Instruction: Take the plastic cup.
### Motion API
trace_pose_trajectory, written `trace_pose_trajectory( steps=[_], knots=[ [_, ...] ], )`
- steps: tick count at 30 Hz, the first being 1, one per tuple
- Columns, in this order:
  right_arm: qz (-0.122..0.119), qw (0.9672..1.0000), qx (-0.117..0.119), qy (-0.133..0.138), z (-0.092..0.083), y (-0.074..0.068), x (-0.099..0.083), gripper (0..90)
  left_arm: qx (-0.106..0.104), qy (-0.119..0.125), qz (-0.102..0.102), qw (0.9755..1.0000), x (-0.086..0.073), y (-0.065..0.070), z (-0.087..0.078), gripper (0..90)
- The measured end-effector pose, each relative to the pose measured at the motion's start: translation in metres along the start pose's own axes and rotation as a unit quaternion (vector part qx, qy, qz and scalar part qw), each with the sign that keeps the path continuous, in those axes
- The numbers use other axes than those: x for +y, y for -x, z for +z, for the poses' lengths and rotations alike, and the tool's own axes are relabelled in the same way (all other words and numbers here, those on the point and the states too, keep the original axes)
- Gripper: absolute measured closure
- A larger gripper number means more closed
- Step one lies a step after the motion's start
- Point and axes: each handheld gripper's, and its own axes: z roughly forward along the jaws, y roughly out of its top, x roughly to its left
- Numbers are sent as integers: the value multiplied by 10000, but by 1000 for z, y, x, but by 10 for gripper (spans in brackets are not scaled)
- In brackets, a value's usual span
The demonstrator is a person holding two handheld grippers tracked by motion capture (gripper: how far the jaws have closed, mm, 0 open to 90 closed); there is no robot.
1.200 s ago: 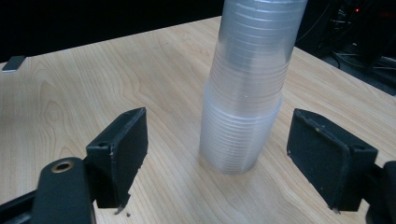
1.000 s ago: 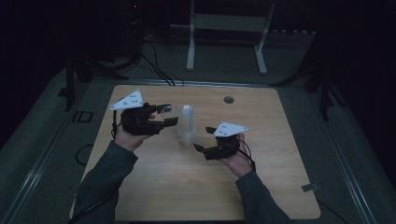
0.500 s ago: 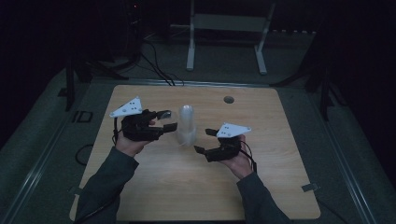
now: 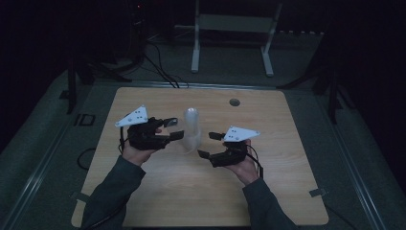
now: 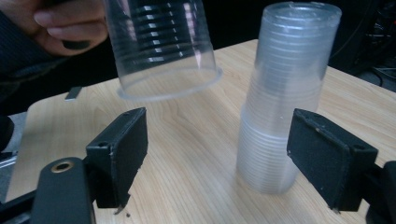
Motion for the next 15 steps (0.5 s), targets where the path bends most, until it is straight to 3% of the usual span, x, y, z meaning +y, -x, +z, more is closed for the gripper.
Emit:
trace_pose_trajectory(
  steps=[15],
  knots=[
    [285, 9971, 484, 511, -3, -1, 10, 202, -240, 143, -114, 9995, -9, 2, 7, 409]
  ],
)
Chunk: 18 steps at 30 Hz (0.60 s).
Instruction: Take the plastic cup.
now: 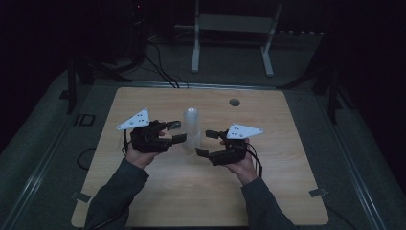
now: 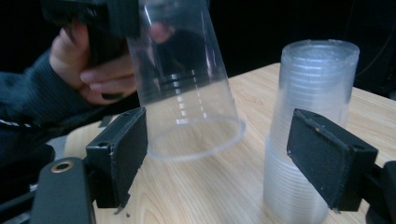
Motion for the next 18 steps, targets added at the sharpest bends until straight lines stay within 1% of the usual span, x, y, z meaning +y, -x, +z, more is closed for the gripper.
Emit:
trace_pose_trajectory(
  steps=[6, 9, 18],
  knots=[
    [10, 10000, 73, 63, 3, -2, 3, 200, -103, 33, -52, 9999, -2, 0, 3, 409],
    [15, 9999, 104, 75, 5, -3, 3, 196, -159, 102, -103, 9998, -3, 0, 4, 410],
    [29, 9997, 207, 135, 8, -4, 4, 178, -251, 216, -207, 9992, -4, -1, 5, 410]
  ],
)
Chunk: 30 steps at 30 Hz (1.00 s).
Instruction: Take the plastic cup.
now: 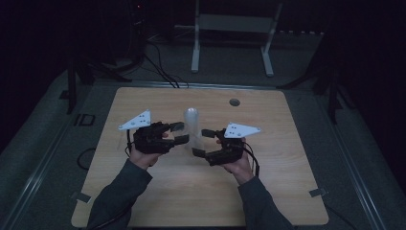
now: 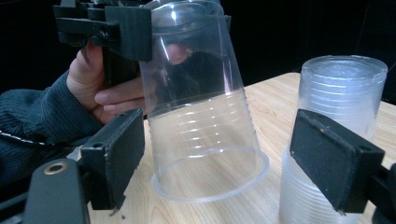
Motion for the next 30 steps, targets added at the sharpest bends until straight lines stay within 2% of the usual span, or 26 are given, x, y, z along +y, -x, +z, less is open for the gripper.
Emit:
trace_pose_trajectory(
  steps=[15, 30],
  knots=[
    [-24, 10000, 81, 49, 6, -2, -1, 179, -104, 82, -70, 9999, -1, 1, 3, 410],
    [-41, 9999, 122, -55, 12, -2, -4, 183, -185, 144, -97, 9997, -1, 3, 6, 411]
  ],
)
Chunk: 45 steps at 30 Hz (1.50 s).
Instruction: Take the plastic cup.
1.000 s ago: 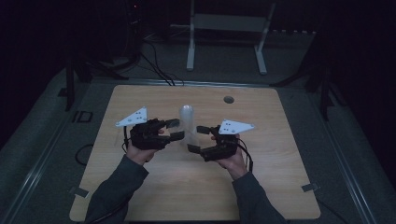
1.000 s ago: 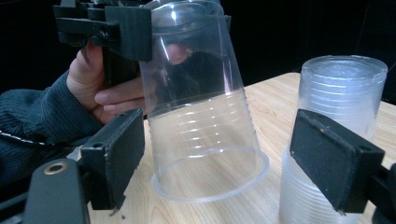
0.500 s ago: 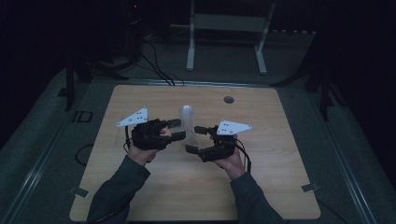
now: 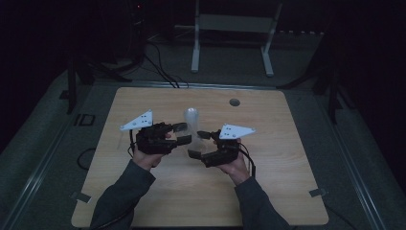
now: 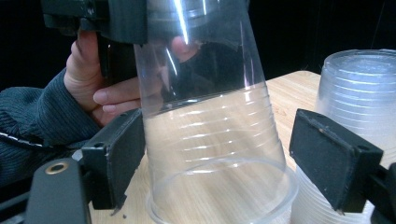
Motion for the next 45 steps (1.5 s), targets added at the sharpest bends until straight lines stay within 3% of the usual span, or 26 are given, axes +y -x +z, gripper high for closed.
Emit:
trace_pose_trajectory(
  steps=[28, 36, 45],
  knots=[
    [-181, 9998, -1, -129, 2, -3, 0, 281, -61, -21, -51, 10000, -1, -1, 3, 390],
    [-197, 9996, -56, -193, 2, -2, -1, 285, 86, -144, -98, 9998, 0, 0, 5, 274],
    [-193, 9993, -168, -268, -2, 0, -1, 284, 208, -150, 5, 9997, 4, 0, -2, 270]
  ],
)
